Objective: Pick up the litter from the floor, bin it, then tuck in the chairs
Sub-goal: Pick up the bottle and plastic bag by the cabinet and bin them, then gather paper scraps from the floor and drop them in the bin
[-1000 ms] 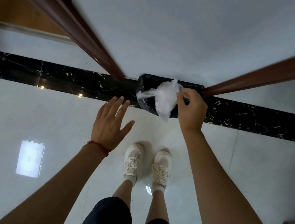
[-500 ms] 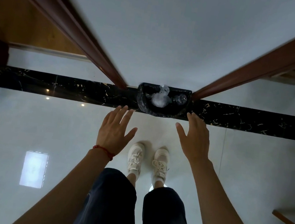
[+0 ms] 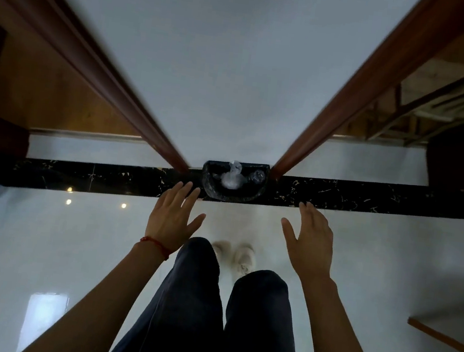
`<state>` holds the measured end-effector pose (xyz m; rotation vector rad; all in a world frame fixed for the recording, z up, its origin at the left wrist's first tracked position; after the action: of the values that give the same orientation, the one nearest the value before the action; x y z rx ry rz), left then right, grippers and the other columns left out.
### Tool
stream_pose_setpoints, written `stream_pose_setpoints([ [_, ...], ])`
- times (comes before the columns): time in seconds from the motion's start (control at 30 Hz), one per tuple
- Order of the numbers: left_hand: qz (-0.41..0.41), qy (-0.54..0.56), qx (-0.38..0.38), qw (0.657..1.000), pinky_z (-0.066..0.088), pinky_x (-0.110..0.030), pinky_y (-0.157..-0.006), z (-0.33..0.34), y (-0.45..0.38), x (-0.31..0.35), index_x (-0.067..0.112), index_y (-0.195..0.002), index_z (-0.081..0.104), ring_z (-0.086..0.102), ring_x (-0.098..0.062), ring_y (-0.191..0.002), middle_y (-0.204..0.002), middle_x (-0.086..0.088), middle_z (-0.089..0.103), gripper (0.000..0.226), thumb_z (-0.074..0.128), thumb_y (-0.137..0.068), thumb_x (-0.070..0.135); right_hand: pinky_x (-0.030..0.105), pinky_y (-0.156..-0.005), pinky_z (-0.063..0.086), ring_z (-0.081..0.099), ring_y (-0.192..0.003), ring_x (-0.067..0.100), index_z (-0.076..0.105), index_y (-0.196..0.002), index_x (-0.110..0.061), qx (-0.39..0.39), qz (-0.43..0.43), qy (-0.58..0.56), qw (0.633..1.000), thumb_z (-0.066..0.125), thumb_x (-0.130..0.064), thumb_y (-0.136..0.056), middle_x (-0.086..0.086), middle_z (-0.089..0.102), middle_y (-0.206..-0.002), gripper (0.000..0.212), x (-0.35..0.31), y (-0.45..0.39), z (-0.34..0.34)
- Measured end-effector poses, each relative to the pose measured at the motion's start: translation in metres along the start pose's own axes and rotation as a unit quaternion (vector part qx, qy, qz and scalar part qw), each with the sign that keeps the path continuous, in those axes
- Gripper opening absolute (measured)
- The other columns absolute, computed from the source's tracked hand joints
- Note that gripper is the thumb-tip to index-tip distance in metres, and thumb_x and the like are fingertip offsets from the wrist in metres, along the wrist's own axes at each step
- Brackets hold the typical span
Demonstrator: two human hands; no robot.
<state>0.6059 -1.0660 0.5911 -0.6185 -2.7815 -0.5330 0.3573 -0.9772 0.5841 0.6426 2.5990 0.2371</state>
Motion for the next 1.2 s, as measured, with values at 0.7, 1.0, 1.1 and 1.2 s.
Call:
stream_pose_setpoints([
  [0.7, 0.366, -0.098, -0.082, 0.922, 0.045, -0.057, -0.091, -0.036, 0.011, 0.122, -0.003, -0.118, 0.057, 0.054, -0.043, -0.112, -0.12, -0.025, 0.059, 0.063, 0.032, -0.088, 0.046, 0.042, -0.11, 0.023, 0.034, -0.133, 0.03, 0.04, -0.133, -0.008, 0.182, 0.305, -0.044, 0.934, 0.049, -0.038, -0.091, 0.014, 0.04, -0.143, 0.053, 0.031, 0.193, -0.033],
  [1.0, 0.512, -0.162, -0.117, 0.835, 0.043, -0.056, -0.092, 0.008, 0.115, 0.225, -0.003, -0.12, 0.056, 0.055, -0.041, -0.112, -0.121, -0.025, 0.059, 0.076, 0.01, -0.094, 0.052, 0.048, -0.103, 0.034, 0.044, -0.125, 0.036, 0.049, -0.125, -0.004, 0.292, 0.454, -0.065, 0.839, 0.059, -0.031, -0.087, 0.019, 0.05, -0.133, 0.048, 0.077, 0.374, -0.025],
  [1.1, 0.556, -0.171, -0.12, 0.804, 0.042, -0.056, -0.094, 0.032, 0.169, 0.257, -0.003, -0.12, 0.056, 0.054, -0.042, -0.113, -0.122, -0.025, 0.058, 0.079, 0.008, -0.094, 0.054, 0.048, -0.102, 0.034, 0.044, -0.125, 0.035, 0.049, -0.125, -0.003, 0.31, 0.499, -0.074, 0.806, 0.059, -0.03, -0.087, 0.019, 0.051, -0.133, 0.048, 0.09, 0.448, -0.013],
  [1.2, 0.6, -0.179, -0.143, 0.767, 0.041, -0.057, -0.093, 0.057, 0.23, 0.287, -0.005, -0.118, 0.057, 0.054, -0.043, -0.112, -0.121, -0.026, 0.058, 0.081, 0.007, -0.093, 0.054, 0.046, -0.105, 0.031, 0.041, -0.127, 0.034, 0.047, -0.127, -0.004, 0.318, 0.546, -0.087, 0.77, 0.057, -0.031, -0.088, 0.018, 0.048, -0.135, 0.048, 0.098, 0.519, 0.003],
])
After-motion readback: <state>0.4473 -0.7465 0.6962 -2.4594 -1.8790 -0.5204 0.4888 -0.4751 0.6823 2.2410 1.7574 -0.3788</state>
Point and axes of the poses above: each hand's wrist, its own y-axis away from the middle knuckle, its own z-axis out of the palm, x = y × z, the point moved 1 cm from there along -y, towards the middle knuckle
